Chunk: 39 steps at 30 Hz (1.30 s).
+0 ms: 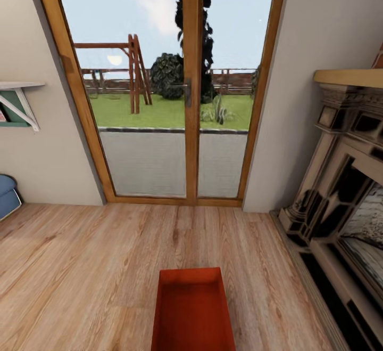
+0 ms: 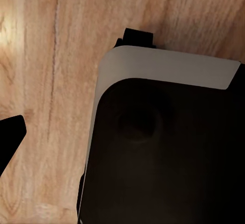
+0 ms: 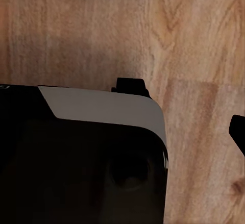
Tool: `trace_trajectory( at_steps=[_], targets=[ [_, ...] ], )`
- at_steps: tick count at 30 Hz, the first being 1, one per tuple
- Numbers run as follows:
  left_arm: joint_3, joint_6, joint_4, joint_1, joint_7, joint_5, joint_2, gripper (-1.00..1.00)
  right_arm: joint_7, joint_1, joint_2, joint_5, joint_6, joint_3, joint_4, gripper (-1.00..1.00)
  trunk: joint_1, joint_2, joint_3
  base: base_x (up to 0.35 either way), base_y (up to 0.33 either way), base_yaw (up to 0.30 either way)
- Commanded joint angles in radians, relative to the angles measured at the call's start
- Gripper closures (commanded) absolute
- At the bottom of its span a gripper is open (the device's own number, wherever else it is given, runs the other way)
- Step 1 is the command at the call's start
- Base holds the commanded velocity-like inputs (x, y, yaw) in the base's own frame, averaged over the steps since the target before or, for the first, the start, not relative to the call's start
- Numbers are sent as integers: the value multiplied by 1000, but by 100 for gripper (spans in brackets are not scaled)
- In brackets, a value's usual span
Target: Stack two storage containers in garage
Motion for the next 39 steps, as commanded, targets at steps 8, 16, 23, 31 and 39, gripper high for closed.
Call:
trace_trajectory(
  at_steps=[8,16,23,31,39],
  targets=[
    [0,4,-1,0,2,7,0,-100,-2,-1,-10,-12,-6,8,2,-100,0,0,-9,0,0,0],
    [0,4,-1,0,2,7,0,-100,-2,-1,-12,-9,-5,8,2,-100,0,0,-22,0,0,0],
    [0,4,-1,0,2,7,0,-100,-2,-1,-11,-7,-5,8,2,-100,0,0,-33,0,0,0],
    [0,4,-1,0,2,7,0,-100,-2,-1,-12,-7,-5,8,2,-100,0,0,-46,0,0,0],
    [0,4,-1,0,2,7,0,-100,-2,-1,-12,-7,-5,8,2,-100,0,0,-58,0,0,0]
  ],
)
